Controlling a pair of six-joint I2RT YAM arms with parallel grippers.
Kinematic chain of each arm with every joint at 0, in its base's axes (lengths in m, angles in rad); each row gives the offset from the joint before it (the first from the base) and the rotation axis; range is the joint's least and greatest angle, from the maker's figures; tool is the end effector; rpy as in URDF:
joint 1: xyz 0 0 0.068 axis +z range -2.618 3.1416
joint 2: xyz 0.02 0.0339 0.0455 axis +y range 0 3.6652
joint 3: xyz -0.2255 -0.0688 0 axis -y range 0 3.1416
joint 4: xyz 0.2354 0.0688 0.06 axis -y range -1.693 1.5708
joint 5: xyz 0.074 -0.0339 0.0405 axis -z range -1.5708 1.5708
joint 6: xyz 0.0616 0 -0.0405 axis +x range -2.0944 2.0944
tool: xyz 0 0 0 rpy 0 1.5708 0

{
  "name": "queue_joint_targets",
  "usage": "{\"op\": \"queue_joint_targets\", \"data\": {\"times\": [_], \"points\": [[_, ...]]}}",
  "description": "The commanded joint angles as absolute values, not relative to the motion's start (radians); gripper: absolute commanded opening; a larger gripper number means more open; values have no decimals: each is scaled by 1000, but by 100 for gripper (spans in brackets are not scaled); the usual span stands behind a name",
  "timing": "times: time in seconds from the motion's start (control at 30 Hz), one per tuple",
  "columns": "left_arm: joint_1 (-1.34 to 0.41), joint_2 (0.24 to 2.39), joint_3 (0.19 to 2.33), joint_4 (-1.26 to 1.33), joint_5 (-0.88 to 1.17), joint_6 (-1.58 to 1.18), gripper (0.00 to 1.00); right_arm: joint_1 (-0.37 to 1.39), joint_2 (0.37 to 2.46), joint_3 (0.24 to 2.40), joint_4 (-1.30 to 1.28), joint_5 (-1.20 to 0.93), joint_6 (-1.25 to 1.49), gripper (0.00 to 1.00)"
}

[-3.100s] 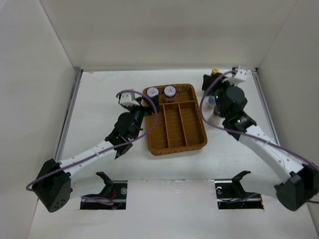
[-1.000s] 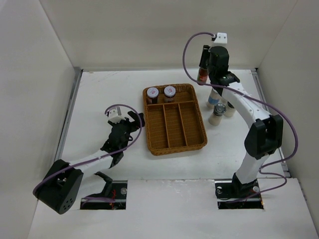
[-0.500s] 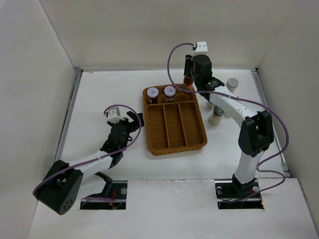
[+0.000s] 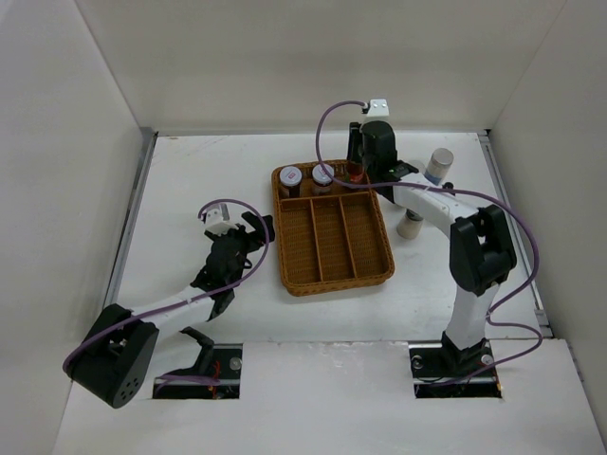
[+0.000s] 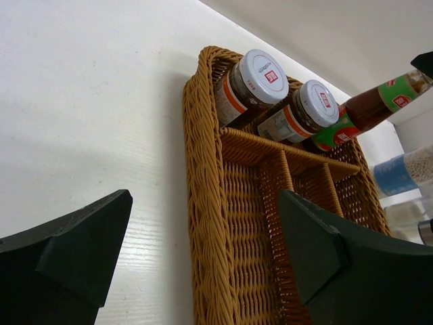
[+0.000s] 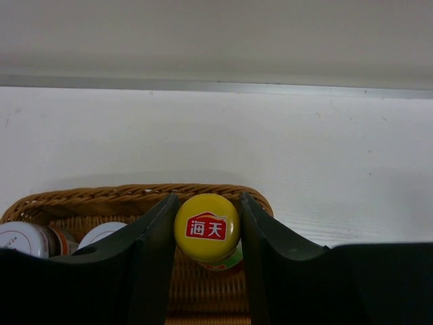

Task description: Organize the condiment bottles

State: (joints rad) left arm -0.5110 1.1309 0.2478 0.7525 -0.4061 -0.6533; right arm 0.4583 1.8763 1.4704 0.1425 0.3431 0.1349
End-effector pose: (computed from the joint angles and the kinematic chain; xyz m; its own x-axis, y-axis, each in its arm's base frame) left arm 0.2293 -0.1007 0.1567 -0.1556 -0.5529 -0.8186 0.0164 0.8271 -0.5618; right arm 0.4174 0.1828 0.2564 -0.2482 0.0188 -0.9685 -0.0928 0.9948 0.0431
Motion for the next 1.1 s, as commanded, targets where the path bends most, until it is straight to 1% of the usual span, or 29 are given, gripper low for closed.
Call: {"op": "queue_joint_targets", "data": {"times": [0.0, 0.4, 0.67, 0.9, 0.97, 1.0, 1.07], "points": [[-510, 1131, 253, 801, -393, -663, 90, 470, 1824, 1488, 311, 341, 149, 30], [-510, 1127, 252, 801, -393, -666, 90, 482, 1868, 1474, 313, 328, 176, 30], [-512, 1135, 255, 801, -391, -666, 90, 484, 1845, 1496, 305, 308, 176, 31], [-512, 1127, 252, 801, -391, -666, 90, 485, 1911, 1424, 328, 308, 228, 32], [-512, 1134, 253, 801, -391, -666, 90, 485, 1899, 1395, 345, 308, 236, 35], [-512, 1140, 256, 801, -391, -666, 90, 485, 1895, 1385, 356, 310, 236, 40], [-513, 1144, 258, 801, -390, -666, 90, 484, 1888, 1382, 356, 308, 236, 46]]}}
